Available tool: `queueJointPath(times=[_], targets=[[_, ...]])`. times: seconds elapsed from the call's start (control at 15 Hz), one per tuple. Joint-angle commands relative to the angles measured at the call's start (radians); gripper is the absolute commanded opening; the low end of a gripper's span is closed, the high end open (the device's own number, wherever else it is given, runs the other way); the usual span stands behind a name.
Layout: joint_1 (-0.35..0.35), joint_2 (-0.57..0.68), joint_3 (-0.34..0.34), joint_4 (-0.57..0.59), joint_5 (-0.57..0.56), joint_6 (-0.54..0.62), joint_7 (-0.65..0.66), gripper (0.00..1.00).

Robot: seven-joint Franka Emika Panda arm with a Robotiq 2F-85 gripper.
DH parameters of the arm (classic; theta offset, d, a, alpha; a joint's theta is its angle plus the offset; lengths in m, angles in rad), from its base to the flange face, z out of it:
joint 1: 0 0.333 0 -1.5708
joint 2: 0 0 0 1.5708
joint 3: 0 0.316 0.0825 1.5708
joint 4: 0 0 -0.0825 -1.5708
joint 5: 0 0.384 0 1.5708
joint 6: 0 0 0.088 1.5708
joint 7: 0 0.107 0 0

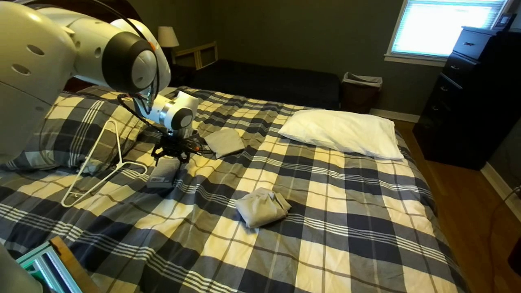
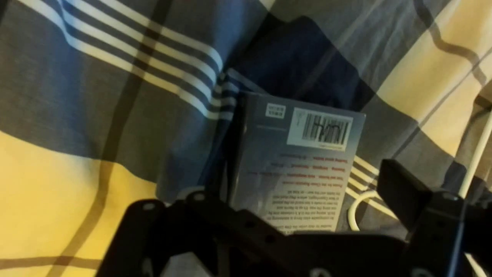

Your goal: Put the book on the grey cloth on the right

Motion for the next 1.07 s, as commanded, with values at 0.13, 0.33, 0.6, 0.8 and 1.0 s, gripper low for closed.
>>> queueJointPath(times=[0.13, 0.33, 0.6, 0.8, 1.0], targets=[[0.016, 0.107, 0.024, 0.097, 0.077, 0.059, 0.167, 1.00], [0.039, 0.158, 0.009, 0.141, 0.078, 0.117, 0.254, 1.00], [0.059, 0.196, -0.009, 0.179, 0.064, 0.125, 0.352, 1.00], [0.067, 0.226, -0.017, 0.223, 0.060, 0.077, 0.389, 1.00], [0.072, 0.276, -0.020, 0.288, 0.046, 0.004, 0.368, 1.00]])
